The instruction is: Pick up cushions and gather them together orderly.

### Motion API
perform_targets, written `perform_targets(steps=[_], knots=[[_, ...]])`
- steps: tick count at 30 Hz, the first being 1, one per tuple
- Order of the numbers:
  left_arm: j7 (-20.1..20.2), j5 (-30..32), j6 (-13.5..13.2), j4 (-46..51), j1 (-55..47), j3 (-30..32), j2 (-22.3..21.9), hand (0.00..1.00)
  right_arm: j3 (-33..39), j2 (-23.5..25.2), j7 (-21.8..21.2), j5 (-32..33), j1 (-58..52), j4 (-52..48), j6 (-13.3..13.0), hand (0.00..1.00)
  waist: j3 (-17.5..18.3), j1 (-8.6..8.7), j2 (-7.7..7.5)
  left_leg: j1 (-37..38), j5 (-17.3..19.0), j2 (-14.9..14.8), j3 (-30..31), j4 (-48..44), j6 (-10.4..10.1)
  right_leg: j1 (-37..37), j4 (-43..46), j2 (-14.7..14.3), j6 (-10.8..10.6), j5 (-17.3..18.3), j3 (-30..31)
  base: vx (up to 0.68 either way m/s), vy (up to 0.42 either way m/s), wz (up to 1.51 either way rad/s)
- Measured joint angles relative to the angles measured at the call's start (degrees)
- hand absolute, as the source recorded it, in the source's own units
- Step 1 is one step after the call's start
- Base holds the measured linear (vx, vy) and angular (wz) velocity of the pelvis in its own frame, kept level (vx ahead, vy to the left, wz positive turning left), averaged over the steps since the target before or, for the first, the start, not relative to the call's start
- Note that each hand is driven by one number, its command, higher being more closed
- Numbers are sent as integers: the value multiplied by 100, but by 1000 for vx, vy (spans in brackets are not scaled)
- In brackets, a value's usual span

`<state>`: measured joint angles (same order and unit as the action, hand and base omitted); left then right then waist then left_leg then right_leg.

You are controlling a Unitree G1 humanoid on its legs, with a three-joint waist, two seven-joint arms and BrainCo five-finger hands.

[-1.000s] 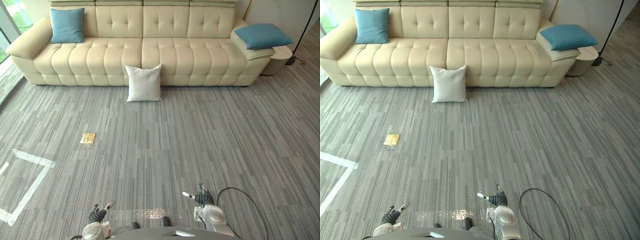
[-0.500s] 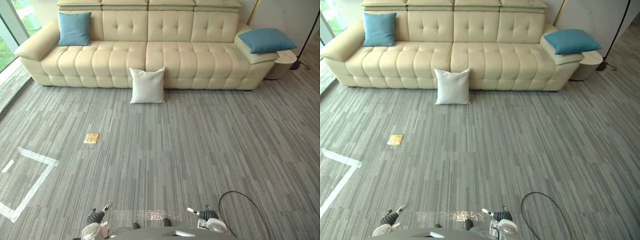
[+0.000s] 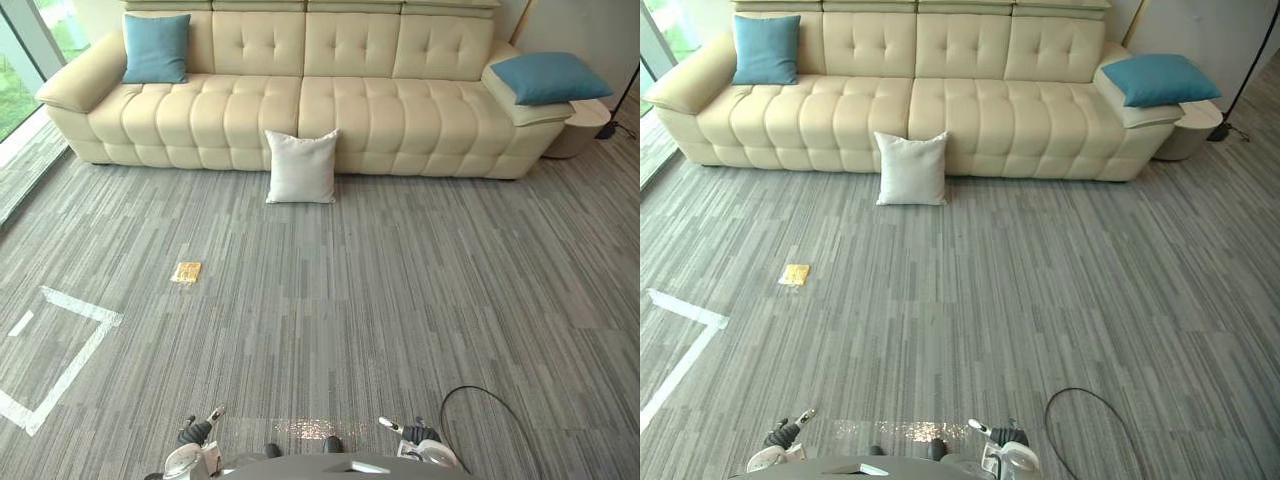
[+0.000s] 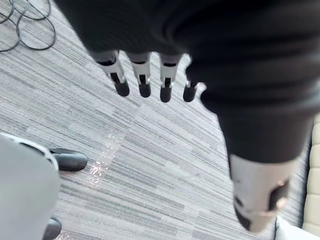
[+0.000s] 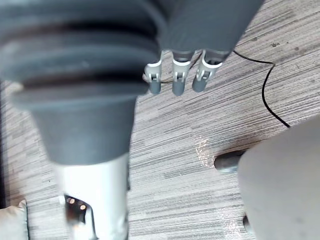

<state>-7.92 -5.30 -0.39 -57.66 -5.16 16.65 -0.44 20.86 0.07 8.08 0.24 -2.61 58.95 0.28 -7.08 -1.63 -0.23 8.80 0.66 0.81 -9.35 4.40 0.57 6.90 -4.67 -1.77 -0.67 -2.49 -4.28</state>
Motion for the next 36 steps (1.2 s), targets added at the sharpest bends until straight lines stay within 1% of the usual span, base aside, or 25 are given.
perform_targets(steps=[2, 3, 7, 12, 13, 15, 17, 18, 19, 20, 21, 22, 23, 24, 25, 26, 27, 29, 30, 31, 32, 33, 34, 35, 36], knots=[[0, 1, 0, 1, 2, -15, 2, 0, 19, 2, 2, 72, 0, 19, -2, 0, 1, -4, 1, -7, -5, 0, 4, 0, -1, -5, -13, 0, 3, 5, -9, -43, -12, 3], [0, 6, 0, 0, 1, -62, 9, 0, 34, -4, 4, 211, -4, 35, -3, 0, 3, 2, 6, -10, -7, -1, 3, 1, -2, -7, -23, -1, -11, 21, -12, -38, -11, 0], [5, 123, 0, 1, 11, -107, 5, 0, 226, 35, 3, 284, -11, 32, -4, 0, 12, 14, 8, -77, -9, -7, 4, 1, -8, -28, -27, -2, -11, 41, -37, -42, -12, 1], [5, 222, 10, 4, 52, -103, -2, 0, 243, 59, 7, 294, -24, 11, -6, 0, 28, 8, -23, -261, 6, -20, 86, -40, -62, -120, 10, -3, 44, 98, -193, -3, -21, 14], [4, 220, 32, 33, 65, -94, 1, 0, 244, 68, 8, 369, -38, -39, -5, 0, 20, 23, -24, -322, 81, -33, 142, -170, -117, -118, 61, 6, 49, 156, -283, 41, -31, 25], [3, 220, 36, 40, 94, -86, -3, 0, 245, 73, 9, 420, -84, -142, -6, 0, -9, 2, -21, -402, 245, -65, 143, -438, -135, -123, 202, 12, 75, 258, -316, 40, -22, 15], [4, 222, 39, 78, 100, -49, -12, 0, 248, 99, 9, 477, -138, -241, -10, 0, -53, -1, -2, -628, 662, -209, -5, -1209, -208, -143, 570, 15, 140, 527, -375, 55, -44, 15], [4, 220, 42, 97, 107, -19, -11, 0, 249, 118, 9, 515, -165, -372, -8, 0, -66, 20, 4, -853, 861, -348, -248, -1849, -286, -242, 860, 23, 184, 767, -401, 35, -40, 19], [7, 215, 42, 122, 114, 20, -6, 0, 246, 141, 10, 526, -182, -406, -11, 0, -80, 25, -21, -1011, 903, -400, -358, -2239, -320, -296, 1003, 48, 217, 906, -413, 36, -40, 18], [4, 196, 44, 267, 117, 169, -26, 0, 185, 147, 14, 633, -191, -407, -26, 0, -129, 16, -80, -1416, 889, -513, -504, -3168, -327, -322, 1212, 106, 224, 1105, -408, 65, -29, 9], [2, 163, 36, 365, 114, 275, -52, 0, 177, 137, 18, 703, -188, -413, -29, 0, -162, -8, -71, -1856, 783, -656, -544, -4140, -290, -290, 1346, 147, 262, 1235, -395, 77, -10, 0], [2, 126, 33, 426, 108, 303, -61, 0, 166, 118, 21, 730, -146, -418, -29, 0, -202, -22, -95, -2058, 897, -732, -591, -4461, -258, -284, 1415, 164, 287, 1294, -378, 109, 41, -8], [2, 84, 33, 446, 110, 311, -87, 0, 169, 91, 29, 739, -118, -417, -33, 0, -218, -13, -48, -2239, 1127, -871, -665, -4635, -261, -220, 1517, 202, 305, 1396, -311, 170, 95, -19], [2, 42, 28, 461, 109, 312, -121, 0, 185, 67, 66, 743, -112, -416, -37, 0, -253, -19, -10, -2325, 1267, -949, -724, -4497, -259, -132, 1575, 266, 271, 1486, -214, 196, 108, -21], [3, 30, 27, 474, 107, 312, -126, 0, 186, 57, 77, 772, -113, -411, -36, 0, -259, -29, 0, -2365, 1280, -971, -757, -4377, -252, -89, 1576, 315, 248, 1525, -167, 245, 146, -30], [4, -28, 24, 498, 109, 313, -135, 0, 185, 50, 82, 847, -117, -406, -22, 0, -258, -62, -1, -2470, 1274, -973, -796, -4072, -253, -36, 1584, 453, 170, 1607, -91, 206, 138, -28], [4, -75, 23, 525, 106, 314, -163, 0, 181, 45, 84, 846, -117, -406, -9, 0, -260, -72, -2, -2569, 1213, -956, -788, -3778, -299, 11, 1572, 556, 100, 1677, -39, 286, 202, -31], [5, -135, 6, 543, 111, 345, -178, 0, 166, 19, 89, 845, -117, -407, -8, 0, -274, -79, 31, -2734, 875, -939, -760, -2959, -415, 125, 1514, 722, -90, 1815, 72, 341, 271, -26], [-2, -136, -10, 543, 111, 350, -199, 0, 124, -25, 94, 845, -117, -407, -6, 0, -272, -90, 90, -2808, 596, -946, -687, -2355, -480, 205, 1455, 788, -220, 1925, 154, 485, 485, -38], [-5, -138, -19, 543, 111, 358, -237, 0, 48, -84, 96, 845, -115, -411, -10, 0, -268, -117, 158, -2836, 412, -982, -574, -1950, -516, 290, 1382, 804, -335, 2017, 267, 338, 365, -49], [6, -173, -25, 541, 125, 374, -239, 0, -12, -90, 101, 845, -106, -404, -8, 0, -260, -158, 130, -2831, -123, -982, -575, -2040, -487, 352, 1325, 888, -391, 2102, 391, 573, 539, -78], [-6, -203, -58, 584, 163, 369, -165, 0, 2, 19, 101, 844, -10, -392, -8, 0, -183, -227, -17, -2991, -5, -861, -692, -2408, -195, 369, 1197, 1046, -155, 2115, 670, 417, 305, -62], [-9, -188, -60, 558, 191, 358, -128, 0, 12, 73, 86, 846, 39, -400, -14, 0, -164, -173, -54, -3113, 161, -855, -677, -2603, -143, 318, 1232, 1016, -95, 2010, 790, 630, 402, -44], [0, -199, -66, 536, 237, 362, -84, 0, 22, 176, 81, 846, 132, -400, -16, 0, -131, -156, -125, -3290, 412, -803, -682, -2875, -12, 204, 1390, 947, -125, 1813, 903, 503, 248, -5], [1, -237, -81, 536, 257, 364, -35, 0, 21, 254, 78, 845, 185, -395, -13, 0, -102, -188, -212, -3341, 555, -715, -780, -3082, 155, 132, 1447, 1074, -126, 1707, 906, 490, 256, 0]])
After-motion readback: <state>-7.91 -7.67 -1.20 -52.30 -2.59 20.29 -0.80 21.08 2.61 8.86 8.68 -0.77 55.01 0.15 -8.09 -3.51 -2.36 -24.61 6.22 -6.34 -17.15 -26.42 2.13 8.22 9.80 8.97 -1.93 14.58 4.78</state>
